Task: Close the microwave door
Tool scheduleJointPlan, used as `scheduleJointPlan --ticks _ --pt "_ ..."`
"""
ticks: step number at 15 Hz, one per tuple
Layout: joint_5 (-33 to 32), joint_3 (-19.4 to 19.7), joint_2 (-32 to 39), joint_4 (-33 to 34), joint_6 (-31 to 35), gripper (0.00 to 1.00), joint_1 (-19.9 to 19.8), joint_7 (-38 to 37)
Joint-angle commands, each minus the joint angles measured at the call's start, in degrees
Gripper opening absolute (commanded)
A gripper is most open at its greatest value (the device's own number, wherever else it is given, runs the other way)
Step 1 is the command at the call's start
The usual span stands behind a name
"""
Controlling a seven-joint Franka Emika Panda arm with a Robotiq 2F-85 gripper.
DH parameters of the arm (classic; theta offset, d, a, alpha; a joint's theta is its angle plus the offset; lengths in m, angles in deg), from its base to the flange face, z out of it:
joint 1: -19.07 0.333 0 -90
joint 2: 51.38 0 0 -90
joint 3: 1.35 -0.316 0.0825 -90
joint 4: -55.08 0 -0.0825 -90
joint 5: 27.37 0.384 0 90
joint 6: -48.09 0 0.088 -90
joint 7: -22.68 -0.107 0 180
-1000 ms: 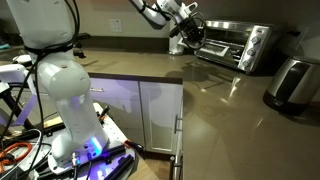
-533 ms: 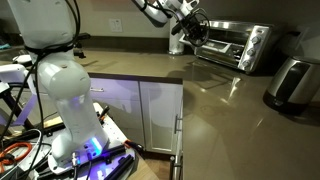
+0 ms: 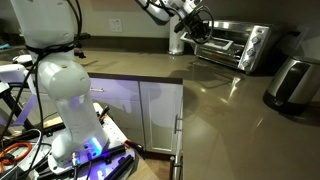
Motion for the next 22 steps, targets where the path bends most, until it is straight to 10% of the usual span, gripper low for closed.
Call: scheduleJointPlan --ticks 1,22 --pt "2.3 0.0 1.3 3.0 -1.2 0.00 -1.2 5.5" --pt "-12.1 2.3 2.9 7.5 2.7 0.00 -1.5 1.6"
